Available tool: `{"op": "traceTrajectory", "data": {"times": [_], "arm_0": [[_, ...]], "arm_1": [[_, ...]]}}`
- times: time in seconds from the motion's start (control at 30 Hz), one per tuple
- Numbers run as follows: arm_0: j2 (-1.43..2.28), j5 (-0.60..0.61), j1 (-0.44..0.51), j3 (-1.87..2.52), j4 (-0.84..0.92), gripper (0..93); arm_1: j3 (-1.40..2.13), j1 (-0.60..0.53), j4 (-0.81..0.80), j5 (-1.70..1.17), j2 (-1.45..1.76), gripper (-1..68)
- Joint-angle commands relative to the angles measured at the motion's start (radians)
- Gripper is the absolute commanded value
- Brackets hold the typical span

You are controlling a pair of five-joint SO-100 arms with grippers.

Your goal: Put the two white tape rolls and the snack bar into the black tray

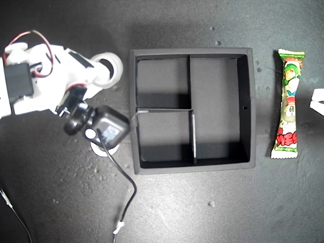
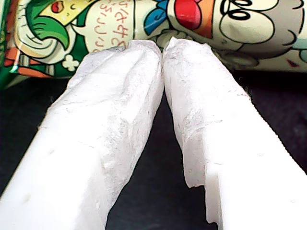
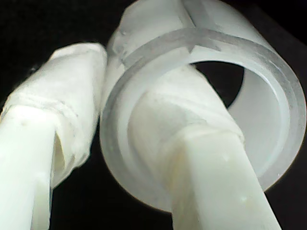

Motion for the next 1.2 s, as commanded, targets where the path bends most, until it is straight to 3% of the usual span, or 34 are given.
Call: {"op": "traceTrajectory", "data": {"times": [0.0, 0.2, 0.3, 0.43, 0.6, 0.77, 0.9, 1.03, 1.17], "arm_0": [[0.009, 0.031, 0.008, -0.235, 0.132, 0.2], [-0.126, 0.058, 0.052, -0.538, 0.249, 0.2], [-0.195, 0.049, 0.064, -0.614, 0.252, 0.1], [-0.284, 0.038, 0.091, -0.707, 0.253, 0.1], [-0.407, 0.009, 0.118, -0.787, 0.253, 0.1], [-0.482, -0.018, 0.126, -0.816, 0.253, 0.1], [-0.497, -0.032, 0.127, -0.810, 0.253, 0.3], [-0.503, -0.048, 0.149, -0.810, 0.261, 9.8], [-0.485, -0.069, 0.161, -0.802, 0.275, 12.9]], "arm_1": [[-0.064, 0.015, -0.005, -0.396, 0.006, -0.2], [-0.132, -0.046, -0.002, -0.850, -0.009, 0.1], [-0.164, -0.072, 0.005, -0.953, -0.011, 15.1], [-0.160, -0.104, 0.006, -1.005, -0.012, 20.1], [-0.152, -0.123, 0.000, -1.020, -0.074, 20.7], [-0.287, -0.129, -0.048, -1.035, -0.393, 19.7], [-0.436, -0.127, 0.005, -1.039, -0.615, 20.5], [-0.580, -0.135, 0.084, -1.037, -0.881, 22.4], [-0.684, -0.143, 0.140, -1.037, -1.112, 21.4]]}}
